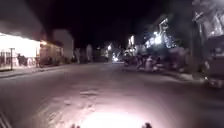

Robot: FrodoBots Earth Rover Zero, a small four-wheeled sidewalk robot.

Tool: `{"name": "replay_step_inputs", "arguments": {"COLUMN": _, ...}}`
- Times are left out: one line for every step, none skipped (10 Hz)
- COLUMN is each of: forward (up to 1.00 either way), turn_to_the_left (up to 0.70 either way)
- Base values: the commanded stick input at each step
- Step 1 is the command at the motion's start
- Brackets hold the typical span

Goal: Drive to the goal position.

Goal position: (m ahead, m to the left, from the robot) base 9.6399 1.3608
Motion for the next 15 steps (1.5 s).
{"name": "replay_step_inputs", "arguments": {"forward": 0.85, "turn_to_the_left": -0.34}}
{"name": "replay_step_inputs", "arguments": {"forward": 0.85, "turn_to_the_left": -0.34}}
{"name": "replay_step_inputs", "arguments": {"forward": 0.85, "turn_to_the_left": -0.34}}
{"name": "replay_step_inputs", "arguments": {"forward": 0.85, "turn_to_the_left": -0.34}}
{"name": "replay_step_inputs", "arguments": {"forward": 0.85, "turn_to_the_left": -0.34}}
{"name": "replay_step_inputs", "arguments": {"forward": 0.85, "turn_to_the_left": -0.03}}
{"name": "replay_step_inputs", "arguments": {"forward": 0.85, "turn_to_the_left": 0.00}}
{"name": "replay_step_inputs", "arguments": {"forward": 0.85, "turn_to_the_left": 0.00}}
{"name": "replay_step_inputs", "arguments": {"forward": 0.85, "turn_to_the_left": 0.00}}
{"name": "replay_step_inputs", "arguments": {"forward": 0.85, "turn_to_the_left": 0.00}}
{"name": "replay_step_inputs", "arguments": {"forward": 0.85, "turn_to_the_left": 0.00}}
{"name": "replay_step_inputs", "arguments": {"forward": 0.85, "turn_to_the_left": 0.00}}
{"name": "replay_step_inputs", "arguments": {"forward": 0.85, "turn_to_the_left": 0.00}}
{"name": "replay_step_inputs", "arguments": {"forward": 0.85, "turn_to_the_left": 0.00}}
{"name": "replay_step_inputs", "arguments": {"forward": 0.85, "turn_to_the_left": 0.00}}
